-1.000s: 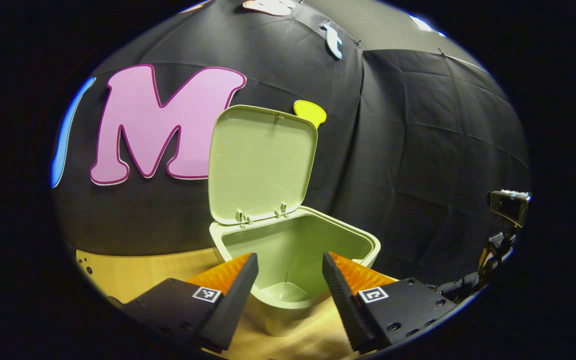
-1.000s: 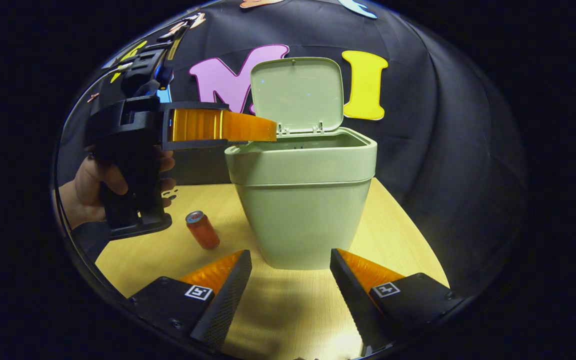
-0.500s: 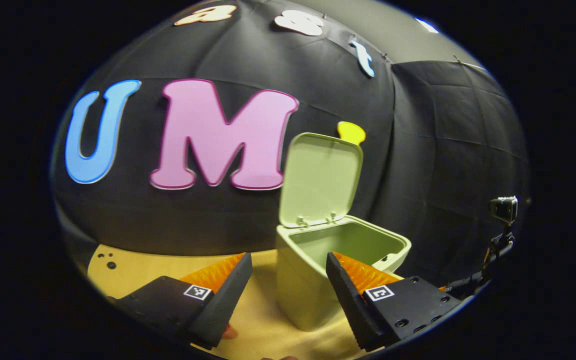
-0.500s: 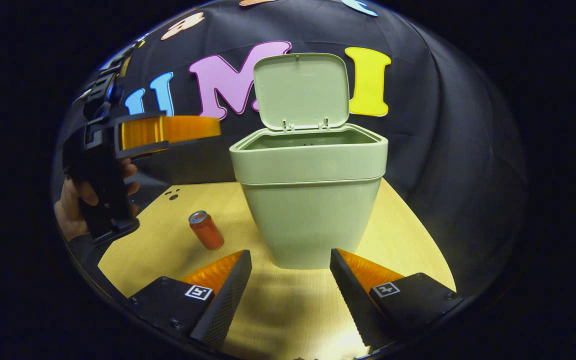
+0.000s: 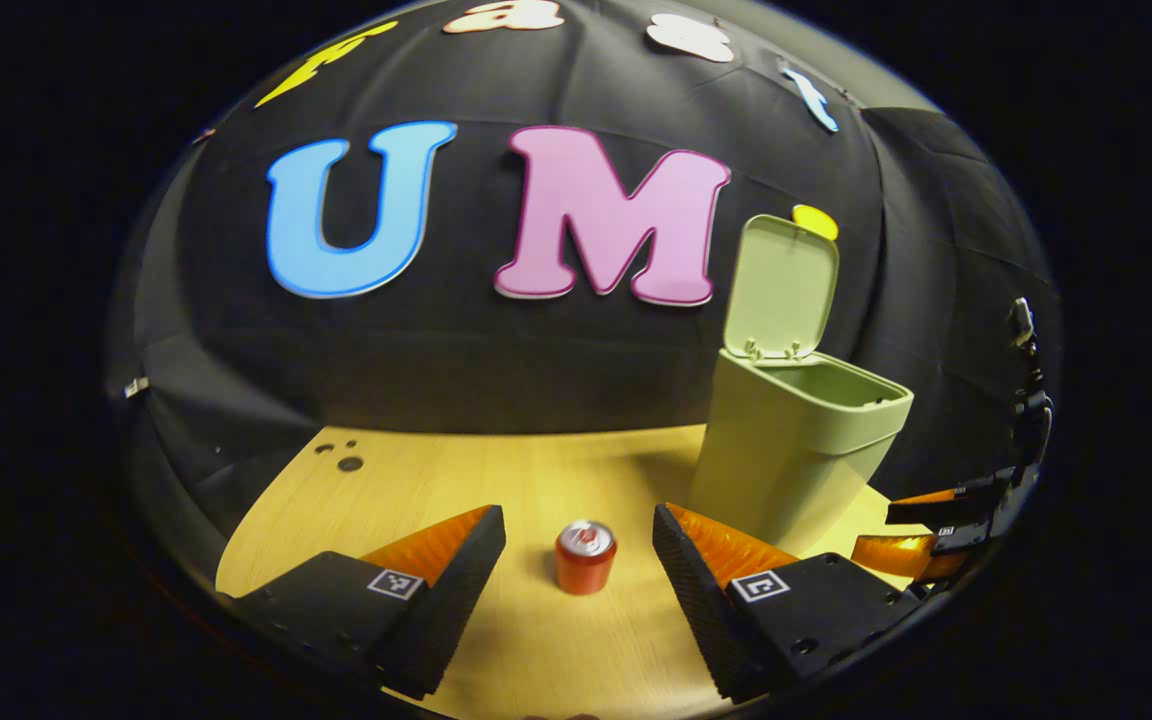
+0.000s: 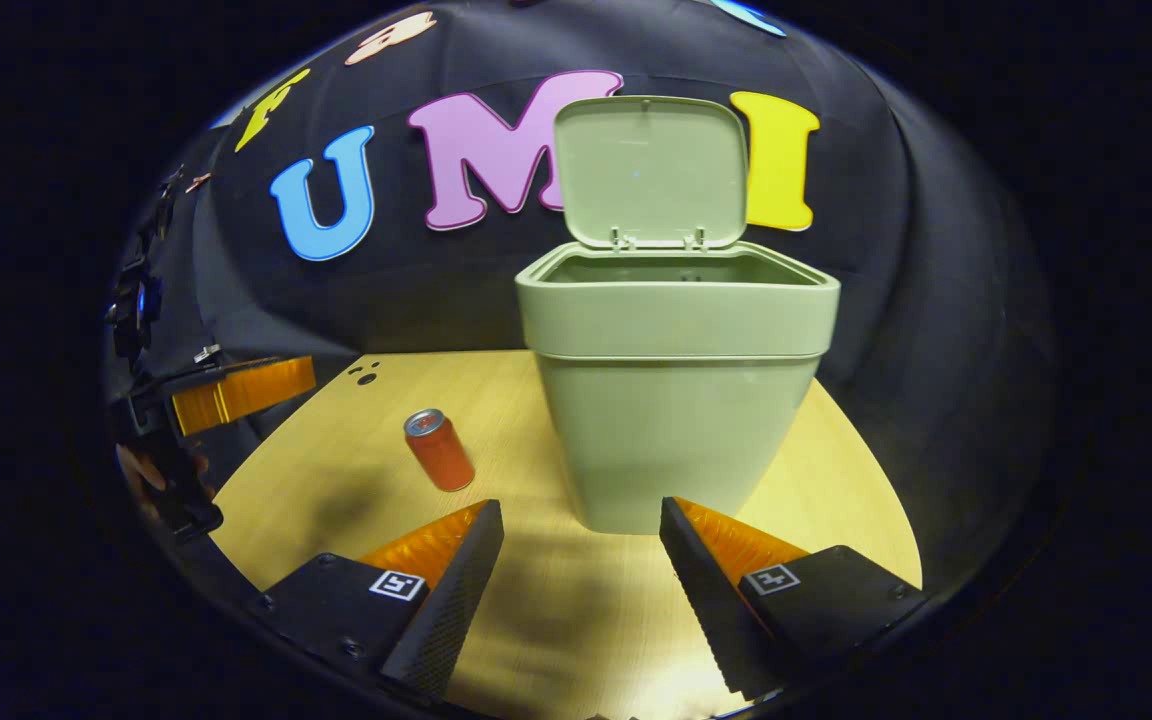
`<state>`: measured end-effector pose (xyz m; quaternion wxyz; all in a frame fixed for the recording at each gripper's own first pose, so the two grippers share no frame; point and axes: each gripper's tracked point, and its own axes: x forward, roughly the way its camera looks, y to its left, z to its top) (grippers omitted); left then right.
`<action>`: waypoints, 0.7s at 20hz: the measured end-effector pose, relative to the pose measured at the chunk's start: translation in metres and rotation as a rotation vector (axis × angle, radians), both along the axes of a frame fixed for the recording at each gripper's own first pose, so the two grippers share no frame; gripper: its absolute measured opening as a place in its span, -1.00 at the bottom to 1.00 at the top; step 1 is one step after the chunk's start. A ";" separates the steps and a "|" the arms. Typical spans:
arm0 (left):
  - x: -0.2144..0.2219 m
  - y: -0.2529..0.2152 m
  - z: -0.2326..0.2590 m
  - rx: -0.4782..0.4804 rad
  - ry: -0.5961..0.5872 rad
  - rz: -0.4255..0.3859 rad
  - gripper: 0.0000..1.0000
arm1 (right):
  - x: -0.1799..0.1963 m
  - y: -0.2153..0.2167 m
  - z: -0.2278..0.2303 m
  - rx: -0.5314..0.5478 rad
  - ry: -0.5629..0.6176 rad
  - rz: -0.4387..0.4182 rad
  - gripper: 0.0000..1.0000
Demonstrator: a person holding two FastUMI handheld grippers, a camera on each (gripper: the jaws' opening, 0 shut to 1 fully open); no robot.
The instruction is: Press the lid of the desktop garbage bin to open it, pick up the crumpled paper on the desktop and throw it into the bin, then pick up the pop can on the desktop and drop it into the bin, and finally close the garbage bin lid.
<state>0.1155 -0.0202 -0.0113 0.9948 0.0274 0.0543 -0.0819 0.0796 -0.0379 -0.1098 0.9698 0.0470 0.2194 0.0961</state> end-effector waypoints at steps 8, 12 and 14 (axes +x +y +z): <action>-0.049 0.080 -0.042 -0.061 0.088 0.175 0.92 | -0.002 0.045 -0.015 -0.033 0.048 0.174 0.99; -0.069 0.101 -0.061 -0.076 0.124 0.237 0.92 | 0.006 0.066 -0.021 -0.025 0.072 0.219 0.99; -0.077 0.110 -0.068 -0.083 0.139 0.265 0.92 | 0.012 0.072 -0.028 -0.038 0.080 0.240 0.99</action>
